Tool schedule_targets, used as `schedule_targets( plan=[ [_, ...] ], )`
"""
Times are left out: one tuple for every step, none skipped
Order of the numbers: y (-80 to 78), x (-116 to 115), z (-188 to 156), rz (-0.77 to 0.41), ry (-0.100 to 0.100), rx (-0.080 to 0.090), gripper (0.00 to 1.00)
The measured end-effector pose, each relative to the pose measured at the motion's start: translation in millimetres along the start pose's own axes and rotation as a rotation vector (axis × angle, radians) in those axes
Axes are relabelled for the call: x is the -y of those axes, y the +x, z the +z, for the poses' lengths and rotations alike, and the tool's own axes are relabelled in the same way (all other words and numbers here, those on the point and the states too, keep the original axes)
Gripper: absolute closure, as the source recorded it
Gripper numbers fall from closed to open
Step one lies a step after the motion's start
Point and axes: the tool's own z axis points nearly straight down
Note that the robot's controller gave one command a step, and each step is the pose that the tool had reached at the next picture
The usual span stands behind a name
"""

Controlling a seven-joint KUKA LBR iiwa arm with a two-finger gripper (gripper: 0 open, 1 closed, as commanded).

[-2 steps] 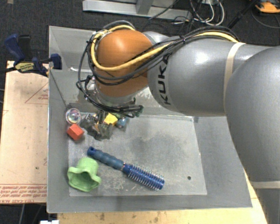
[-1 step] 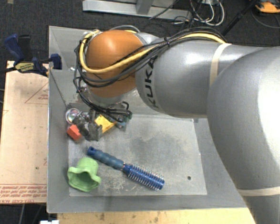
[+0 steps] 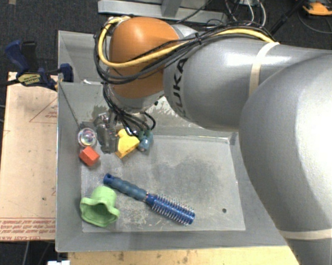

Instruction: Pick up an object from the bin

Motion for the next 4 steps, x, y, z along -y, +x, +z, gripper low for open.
schedule_targets(
  plan=[
    [0.5,-0.2,0.9,-0.001,0.000,-0.002,0.00],
    [80.7,-16.9,46.3,-0.326,-0.002,-0.010,0.00],
    [59.4,-1.2,105.6,-0.742,-0.004,-0.007,0.00],
    [106.9,-30.2,105.9,-1.203,-0.006,-0.006,0.00]
  ],
)
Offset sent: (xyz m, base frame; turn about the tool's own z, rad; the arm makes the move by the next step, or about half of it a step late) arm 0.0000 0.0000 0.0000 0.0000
